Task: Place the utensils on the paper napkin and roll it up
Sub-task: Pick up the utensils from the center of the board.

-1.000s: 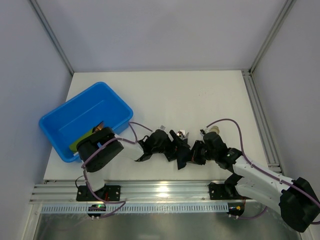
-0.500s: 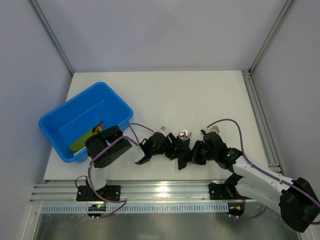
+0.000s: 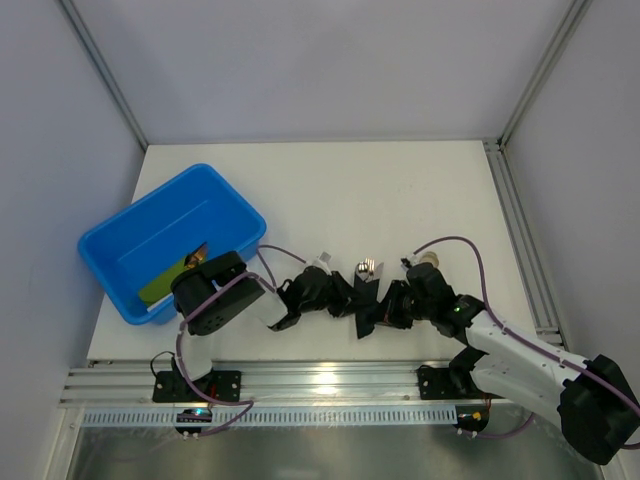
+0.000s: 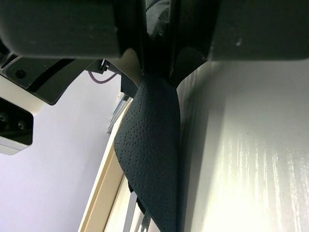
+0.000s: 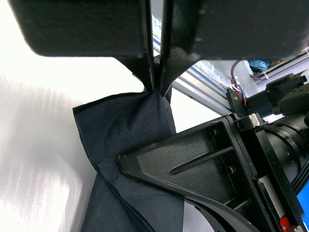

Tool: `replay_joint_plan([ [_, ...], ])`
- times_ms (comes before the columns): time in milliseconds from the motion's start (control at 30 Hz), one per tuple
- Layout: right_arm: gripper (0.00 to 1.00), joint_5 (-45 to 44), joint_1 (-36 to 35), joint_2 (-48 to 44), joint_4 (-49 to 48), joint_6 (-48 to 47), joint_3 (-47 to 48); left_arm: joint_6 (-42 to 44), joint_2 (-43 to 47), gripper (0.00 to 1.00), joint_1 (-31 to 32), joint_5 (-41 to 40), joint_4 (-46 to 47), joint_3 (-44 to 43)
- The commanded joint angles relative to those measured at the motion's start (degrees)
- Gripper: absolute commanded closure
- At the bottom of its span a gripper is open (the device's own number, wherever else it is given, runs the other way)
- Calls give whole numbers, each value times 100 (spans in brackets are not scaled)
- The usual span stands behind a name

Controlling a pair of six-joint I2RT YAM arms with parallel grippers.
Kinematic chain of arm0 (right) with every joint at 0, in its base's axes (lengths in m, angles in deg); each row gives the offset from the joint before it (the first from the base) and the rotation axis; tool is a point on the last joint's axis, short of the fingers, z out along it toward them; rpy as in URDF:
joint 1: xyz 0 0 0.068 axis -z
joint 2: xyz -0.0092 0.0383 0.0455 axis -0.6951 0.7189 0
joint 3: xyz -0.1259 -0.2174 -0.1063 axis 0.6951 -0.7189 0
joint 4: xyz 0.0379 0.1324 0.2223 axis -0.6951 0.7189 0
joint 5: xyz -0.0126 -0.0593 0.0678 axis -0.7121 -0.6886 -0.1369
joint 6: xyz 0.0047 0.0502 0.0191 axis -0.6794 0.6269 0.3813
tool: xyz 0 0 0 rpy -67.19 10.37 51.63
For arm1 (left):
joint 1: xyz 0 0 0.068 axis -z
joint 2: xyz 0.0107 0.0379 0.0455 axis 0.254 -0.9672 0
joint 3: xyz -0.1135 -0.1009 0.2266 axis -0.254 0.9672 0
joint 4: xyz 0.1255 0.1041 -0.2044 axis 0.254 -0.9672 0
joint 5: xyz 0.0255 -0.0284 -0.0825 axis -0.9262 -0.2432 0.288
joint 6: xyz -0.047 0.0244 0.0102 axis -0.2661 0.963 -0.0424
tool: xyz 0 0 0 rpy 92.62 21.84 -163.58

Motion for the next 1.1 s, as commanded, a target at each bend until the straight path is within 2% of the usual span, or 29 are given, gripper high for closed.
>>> replay_joint_plan([
  [0, 91, 68, 11, -11, 28, -198, 314, 310, -110, 100, -152, -284, 76, -18],
  [67, 79, -98, 11, -55, 300, -365, 454, 424, -84, 100, -170, -292, 137, -44],
  [100, 65, -178, 11, -90, 545, -426, 490, 564, -67, 100, -179, -275, 120, -53],
  [200, 43, -555, 11, -362, 1115, -672, 666, 863, -5, 100, -196, -214, 94, -166],
  [300, 33, -951, 11, -644, 1652, -840, 877, 1346, 74, 100, -205, -126, 23, -325],
  [433, 32, -1163, 11, -785, 1918, -980, 1070, 2013, 285, 100, -205, -108, -21, -404],
  [667, 32, -1567, 19, -565, 2155, -1411, 1536, 3182, 1102, 100, -205, -239, -767, -589],
  [867, 31, -1515, 28, -302, 2042, -1508, 1703, 3527, 1524, 100, -223, -169, -1058, -686],
  [1067, 32, -1269, 37, -380, 1831, -1718, 1888, 3790, 1840, 100, -223, -169, -856, -537],
])
